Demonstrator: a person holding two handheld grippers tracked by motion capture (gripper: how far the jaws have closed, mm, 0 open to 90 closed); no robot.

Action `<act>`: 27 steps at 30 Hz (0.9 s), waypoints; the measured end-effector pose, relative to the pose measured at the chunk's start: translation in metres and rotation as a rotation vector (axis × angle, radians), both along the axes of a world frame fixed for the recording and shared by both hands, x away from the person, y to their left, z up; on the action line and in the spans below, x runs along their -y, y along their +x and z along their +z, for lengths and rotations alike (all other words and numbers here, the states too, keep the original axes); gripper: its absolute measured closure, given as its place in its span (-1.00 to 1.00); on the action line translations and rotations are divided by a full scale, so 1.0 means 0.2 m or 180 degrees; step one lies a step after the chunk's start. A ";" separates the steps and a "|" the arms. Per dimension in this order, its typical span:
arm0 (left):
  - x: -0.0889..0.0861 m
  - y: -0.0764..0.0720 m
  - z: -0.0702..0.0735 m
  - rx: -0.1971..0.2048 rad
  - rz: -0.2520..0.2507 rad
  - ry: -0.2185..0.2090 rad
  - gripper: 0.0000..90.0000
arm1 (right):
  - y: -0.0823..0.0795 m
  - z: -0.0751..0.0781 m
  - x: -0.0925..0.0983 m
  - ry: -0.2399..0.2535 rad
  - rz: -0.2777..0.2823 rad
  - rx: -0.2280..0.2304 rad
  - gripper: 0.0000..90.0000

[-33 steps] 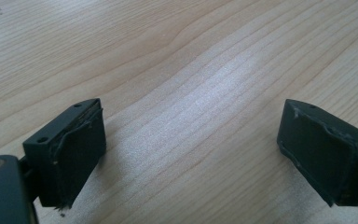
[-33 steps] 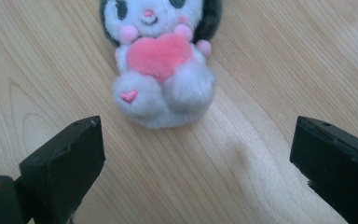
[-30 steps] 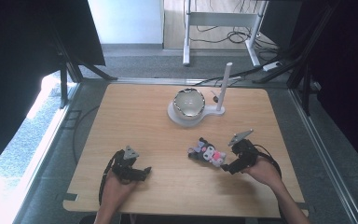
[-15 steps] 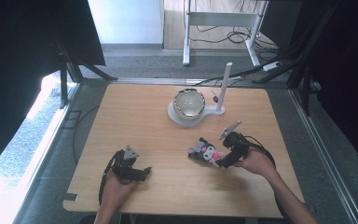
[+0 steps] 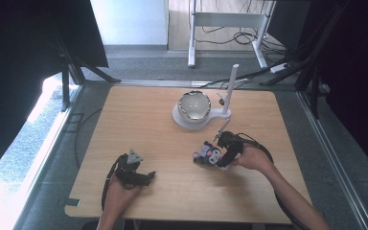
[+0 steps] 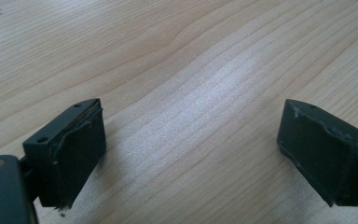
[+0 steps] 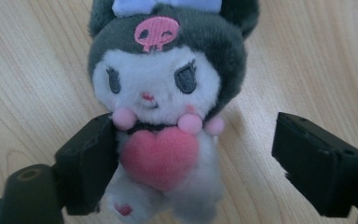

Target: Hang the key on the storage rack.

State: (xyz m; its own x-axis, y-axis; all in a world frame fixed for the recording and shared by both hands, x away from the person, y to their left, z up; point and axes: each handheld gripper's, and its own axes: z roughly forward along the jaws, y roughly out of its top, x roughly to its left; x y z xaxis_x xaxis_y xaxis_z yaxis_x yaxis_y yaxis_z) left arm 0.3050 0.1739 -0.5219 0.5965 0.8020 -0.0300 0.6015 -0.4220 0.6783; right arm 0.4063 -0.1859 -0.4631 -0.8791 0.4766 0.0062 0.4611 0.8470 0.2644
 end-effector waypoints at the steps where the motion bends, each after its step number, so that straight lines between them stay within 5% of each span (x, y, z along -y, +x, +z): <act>1: 0.00 0.00 0.00 -0.0001 0.0001 0.0001 -0.83 | 0.00 0.00 -0.01 -0.0015 0.0013 -0.0023 -0.60; 17: 0.00 0.00 0.00 -0.0001 0.0000 -0.0001 -0.83 | -0.03 -0.04 -0.10 -0.0321 0.0274 -0.0118 -0.03; 27: 0.00 0.00 0.00 0.0001 0.0002 0.0001 -0.83 | 0.00 0.09 -0.02 -0.0135 0.0235 -0.0100 -0.03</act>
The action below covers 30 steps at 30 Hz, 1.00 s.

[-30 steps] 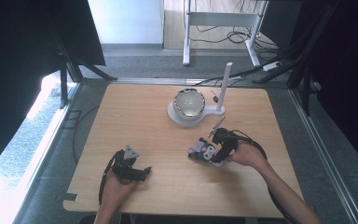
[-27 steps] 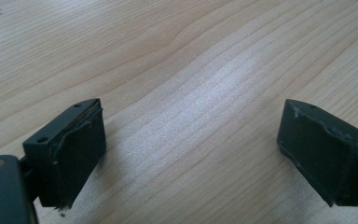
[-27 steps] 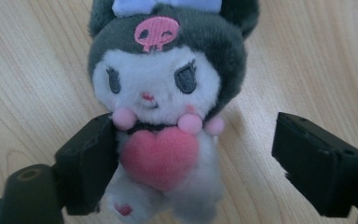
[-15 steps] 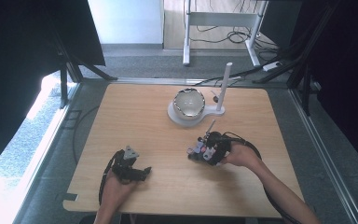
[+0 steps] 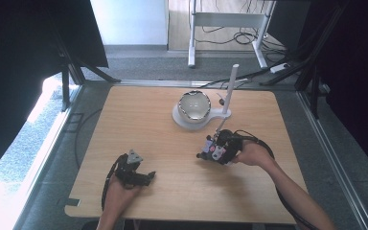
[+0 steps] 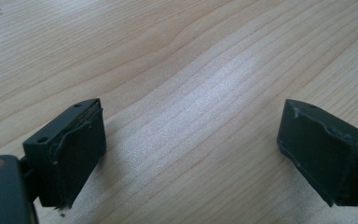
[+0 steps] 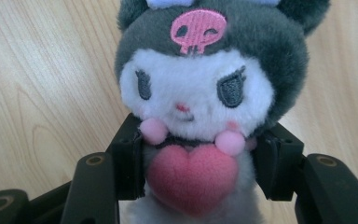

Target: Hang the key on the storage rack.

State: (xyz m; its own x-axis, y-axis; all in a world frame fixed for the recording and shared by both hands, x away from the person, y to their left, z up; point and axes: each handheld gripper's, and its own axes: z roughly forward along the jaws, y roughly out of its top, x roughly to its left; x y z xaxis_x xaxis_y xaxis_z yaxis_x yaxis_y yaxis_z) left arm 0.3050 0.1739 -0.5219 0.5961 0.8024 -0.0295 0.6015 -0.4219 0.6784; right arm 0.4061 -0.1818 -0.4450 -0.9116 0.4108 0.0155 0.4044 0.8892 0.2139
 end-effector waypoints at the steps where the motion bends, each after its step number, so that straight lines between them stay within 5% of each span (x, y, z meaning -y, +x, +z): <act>1: 0.00 0.00 0.00 -0.0002 -0.0001 0.0001 -0.83 | 0.00 0.01 0.01 0.0008 -0.0030 -0.0001 -0.03; 10: 0.00 0.00 0.00 0.0003 -0.0003 -0.0007 -0.83 | 0.04 0.12 0.10 0.0181 -0.0089 -0.0067 -0.03; 30: 0.00 0.00 0.00 -0.0002 0.0001 -0.0003 -0.83 | 0.14 0.34 0.29 0.0268 -0.0413 0.0073 -0.03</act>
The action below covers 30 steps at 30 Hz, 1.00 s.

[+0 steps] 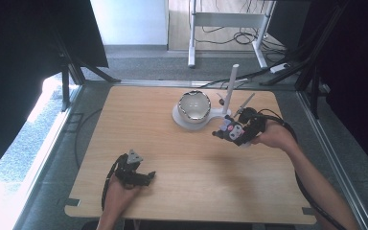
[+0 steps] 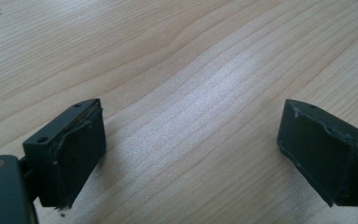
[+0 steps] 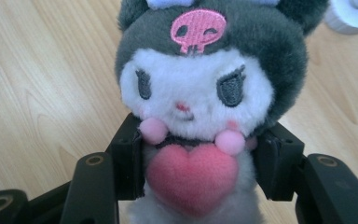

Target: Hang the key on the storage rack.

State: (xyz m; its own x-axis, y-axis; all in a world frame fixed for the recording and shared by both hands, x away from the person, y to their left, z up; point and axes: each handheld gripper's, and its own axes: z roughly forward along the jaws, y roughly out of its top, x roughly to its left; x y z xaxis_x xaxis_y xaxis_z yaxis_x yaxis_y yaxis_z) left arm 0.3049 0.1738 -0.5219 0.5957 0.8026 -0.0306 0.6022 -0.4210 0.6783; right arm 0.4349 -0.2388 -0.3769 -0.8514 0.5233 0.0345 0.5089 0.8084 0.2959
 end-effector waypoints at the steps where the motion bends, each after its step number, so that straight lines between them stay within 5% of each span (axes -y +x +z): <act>1: 0.00 0.00 0.00 0.0000 0.0000 0.0000 -0.83 | 0.00 0.00 0.00 0.0000 0.0000 0.0000 -0.03; 30: 0.00 0.00 0.00 0.0004 -0.0001 -0.0006 -0.83 | 0.21 0.33 0.27 0.0192 -0.0654 0.0403 -0.02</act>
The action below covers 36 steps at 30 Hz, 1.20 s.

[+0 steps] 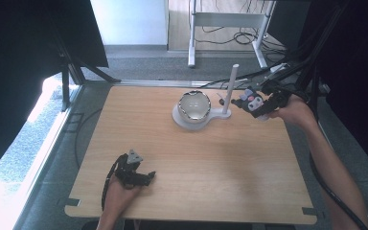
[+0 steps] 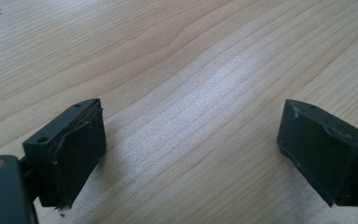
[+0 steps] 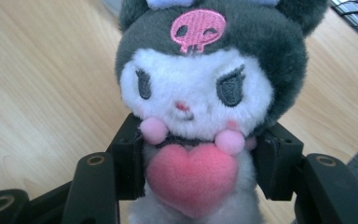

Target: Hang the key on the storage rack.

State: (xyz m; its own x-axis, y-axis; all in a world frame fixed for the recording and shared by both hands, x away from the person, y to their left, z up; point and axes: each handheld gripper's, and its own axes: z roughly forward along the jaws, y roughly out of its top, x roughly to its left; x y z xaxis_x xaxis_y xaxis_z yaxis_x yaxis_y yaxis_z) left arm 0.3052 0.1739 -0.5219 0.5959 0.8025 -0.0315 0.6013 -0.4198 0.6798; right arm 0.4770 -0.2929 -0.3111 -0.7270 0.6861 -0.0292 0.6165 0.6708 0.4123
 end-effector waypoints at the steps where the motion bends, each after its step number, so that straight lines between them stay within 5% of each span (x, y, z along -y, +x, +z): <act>1: 0.00 0.00 0.00 -0.0001 0.0002 -0.0001 -0.83 | 0.02 0.02 0.01 0.0006 -0.0047 0.0022 -0.02; 19: 0.00 0.00 0.00 -0.0001 -0.0004 -0.0001 -0.83 | 0.19 0.14 0.07 0.0074 -0.0279 0.0204 -0.02; 36: 0.00 0.00 0.00 -0.0001 -0.0004 0.0004 -0.83 | 0.26 0.18 -0.02 0.0148 -0.0165 0.0301 -0.02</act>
State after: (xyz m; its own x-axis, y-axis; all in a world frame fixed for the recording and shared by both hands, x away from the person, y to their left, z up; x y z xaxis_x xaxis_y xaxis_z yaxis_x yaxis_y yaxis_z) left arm 0.3052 0.1740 -0.5218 0.5970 0.8017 -0.0309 0.6010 -0.4214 0.6791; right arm 0.5296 -0.2898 -0.2753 -0.6860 0.7248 -0.0632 0.6066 0.6178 0.5003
